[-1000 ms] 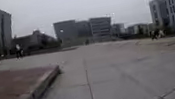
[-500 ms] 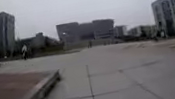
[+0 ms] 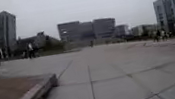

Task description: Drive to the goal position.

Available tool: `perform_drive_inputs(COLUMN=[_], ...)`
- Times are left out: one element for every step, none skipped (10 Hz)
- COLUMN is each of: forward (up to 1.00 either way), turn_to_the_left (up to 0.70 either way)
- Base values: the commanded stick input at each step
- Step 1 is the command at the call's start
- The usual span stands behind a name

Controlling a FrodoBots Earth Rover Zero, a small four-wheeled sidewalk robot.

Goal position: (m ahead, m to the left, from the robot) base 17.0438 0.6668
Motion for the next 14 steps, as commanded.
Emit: perform_drive_inputs(forward=[0.70, 0.70, 0.70, 0.70, 0.70, 0.70, 0.70, 0.70, 0.70, 0.70, 0.70, 0.70, 0.70, 0.70], turn_to_the_left=[-0.02, -0.02, -0.02, -0.02, -0.02, -0.02, -0.02, -0.02, -0.02, -0.02, -0.02, -0.02, -0.02, -0.02])
